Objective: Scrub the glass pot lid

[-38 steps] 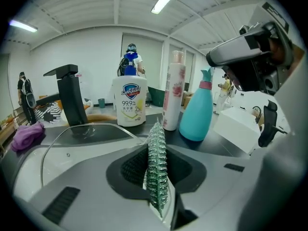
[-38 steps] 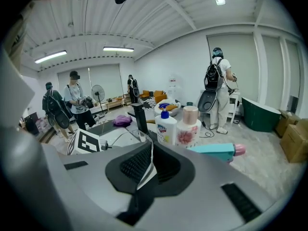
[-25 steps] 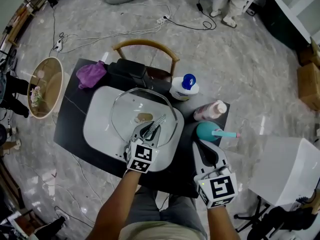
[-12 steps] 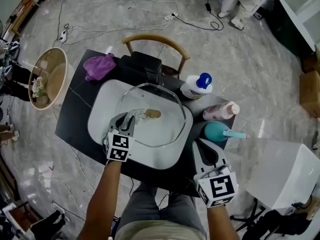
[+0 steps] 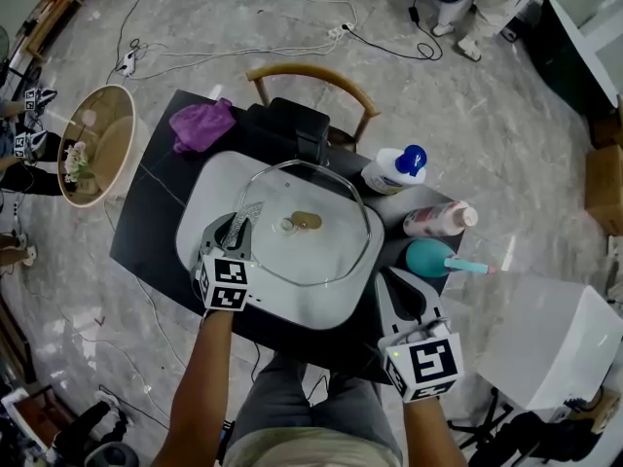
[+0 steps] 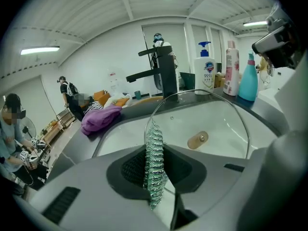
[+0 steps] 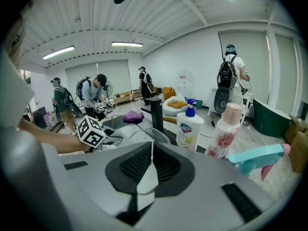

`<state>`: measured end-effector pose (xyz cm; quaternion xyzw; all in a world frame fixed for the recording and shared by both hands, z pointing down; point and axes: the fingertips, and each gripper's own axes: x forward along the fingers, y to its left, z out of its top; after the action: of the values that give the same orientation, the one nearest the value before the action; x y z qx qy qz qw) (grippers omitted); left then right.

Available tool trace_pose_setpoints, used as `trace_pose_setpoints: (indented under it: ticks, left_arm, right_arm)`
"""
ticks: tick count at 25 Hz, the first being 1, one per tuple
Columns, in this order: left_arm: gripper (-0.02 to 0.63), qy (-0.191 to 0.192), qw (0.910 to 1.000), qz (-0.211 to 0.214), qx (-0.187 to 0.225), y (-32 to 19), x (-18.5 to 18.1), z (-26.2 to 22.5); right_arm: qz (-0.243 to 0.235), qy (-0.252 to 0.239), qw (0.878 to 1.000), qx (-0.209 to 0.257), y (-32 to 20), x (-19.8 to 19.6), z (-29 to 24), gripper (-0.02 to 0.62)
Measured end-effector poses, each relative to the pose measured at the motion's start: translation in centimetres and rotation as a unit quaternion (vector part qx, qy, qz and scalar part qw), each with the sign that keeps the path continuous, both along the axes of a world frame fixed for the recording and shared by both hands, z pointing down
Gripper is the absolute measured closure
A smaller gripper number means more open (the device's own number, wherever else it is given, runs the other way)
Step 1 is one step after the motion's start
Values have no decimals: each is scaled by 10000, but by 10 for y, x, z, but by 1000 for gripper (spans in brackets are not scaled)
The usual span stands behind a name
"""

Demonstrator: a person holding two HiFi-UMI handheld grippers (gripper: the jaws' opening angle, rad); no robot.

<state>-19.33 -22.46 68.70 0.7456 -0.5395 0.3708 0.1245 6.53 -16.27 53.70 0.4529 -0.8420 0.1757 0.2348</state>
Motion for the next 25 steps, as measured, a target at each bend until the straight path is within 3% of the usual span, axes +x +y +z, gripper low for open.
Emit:
trace_pose_setpoints:
  ticks: [6,12,19,25]
  left_arm:
    - [515,126,9999,24,-49,2,8,3]
    - [515,279,9993,191,-164,13,43,9]
    - [515,606,9937,814,-481,48,124,23]
    - [514,964,9817,1500,-671,83,207,25]
  right_arm:
    - [27,-12,10000,-82,0,0,2,569]
    - [73,-46,10000,-14,-1,9,3,569]
    - [201,-76,9998,-7,3,28,4,569]
    - [310,-96,9995,-7,8,48,6,568]
